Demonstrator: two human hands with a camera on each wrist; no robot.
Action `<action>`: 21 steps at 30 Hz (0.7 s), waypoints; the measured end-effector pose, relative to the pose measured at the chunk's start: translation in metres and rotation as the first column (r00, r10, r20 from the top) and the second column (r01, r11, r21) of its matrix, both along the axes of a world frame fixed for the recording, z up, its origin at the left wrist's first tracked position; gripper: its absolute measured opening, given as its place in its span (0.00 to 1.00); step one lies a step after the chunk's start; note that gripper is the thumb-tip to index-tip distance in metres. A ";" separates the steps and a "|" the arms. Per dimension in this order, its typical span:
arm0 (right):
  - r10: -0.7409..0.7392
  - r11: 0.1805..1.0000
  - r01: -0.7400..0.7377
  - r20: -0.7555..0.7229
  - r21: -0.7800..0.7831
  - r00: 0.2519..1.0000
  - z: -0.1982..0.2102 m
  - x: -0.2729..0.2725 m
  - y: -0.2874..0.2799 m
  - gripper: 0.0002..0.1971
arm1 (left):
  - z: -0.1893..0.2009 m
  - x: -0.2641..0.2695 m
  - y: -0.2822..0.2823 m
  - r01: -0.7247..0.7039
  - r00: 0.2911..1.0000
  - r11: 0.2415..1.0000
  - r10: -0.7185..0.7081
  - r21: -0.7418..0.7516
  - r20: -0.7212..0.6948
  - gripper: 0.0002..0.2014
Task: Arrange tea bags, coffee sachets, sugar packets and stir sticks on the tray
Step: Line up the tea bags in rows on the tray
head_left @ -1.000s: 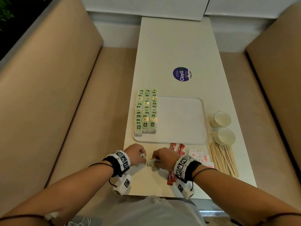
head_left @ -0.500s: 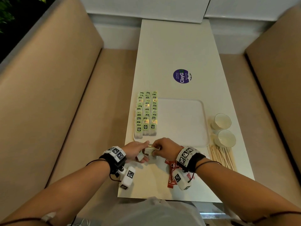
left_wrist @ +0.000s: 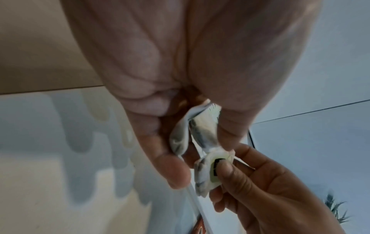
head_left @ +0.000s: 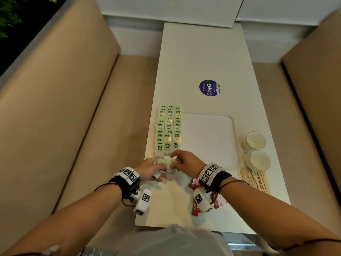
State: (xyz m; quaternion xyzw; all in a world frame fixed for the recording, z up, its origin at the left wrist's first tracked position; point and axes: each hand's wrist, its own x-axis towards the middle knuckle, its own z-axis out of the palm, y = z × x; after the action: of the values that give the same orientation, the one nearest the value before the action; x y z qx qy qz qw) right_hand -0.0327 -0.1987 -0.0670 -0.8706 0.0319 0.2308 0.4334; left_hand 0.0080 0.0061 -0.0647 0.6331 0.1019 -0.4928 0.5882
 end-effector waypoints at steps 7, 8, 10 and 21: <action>0.006 1.000 -0.005 0.075 -0.015 0.997 0.004 0.008 0.003 0.17 | -0.002 -0.002 -0.002 0.001 0.996 0.999 0.002 -0.036 0.089 0.18; -0.003 1.000 0.004 0.079 -0.012 0.997 0.005 0.009 0.003 0.17 | -0.001 -0.002 -0.003 -0.012 0.995 0.999 0.016 -0.038 0.099 0.18; -0.044 0.999 0.043 0.077 0.004 0.996 0.007 0.010 0.002 0.18 | 0.000 0.000 -0.004 -0.031 0.992 0.999 0.037 -0.045 0.120 0.18; -0.024 0.996 0.028 0.050 -0.084 0.998 0.001 0.003 0.003 0.16 | -0.004 0.007 -0.004 -0.090 0.984 0.996 0.092 -0.014 0.151 0.13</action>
State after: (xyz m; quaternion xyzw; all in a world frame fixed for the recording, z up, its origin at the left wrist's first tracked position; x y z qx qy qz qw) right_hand -0.0293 -0.1954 -0.0661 -0.8931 0.0426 0.2022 0.3996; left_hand 0.0152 0.0022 -0.0684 0.6612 0.0841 -0.4164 0.6184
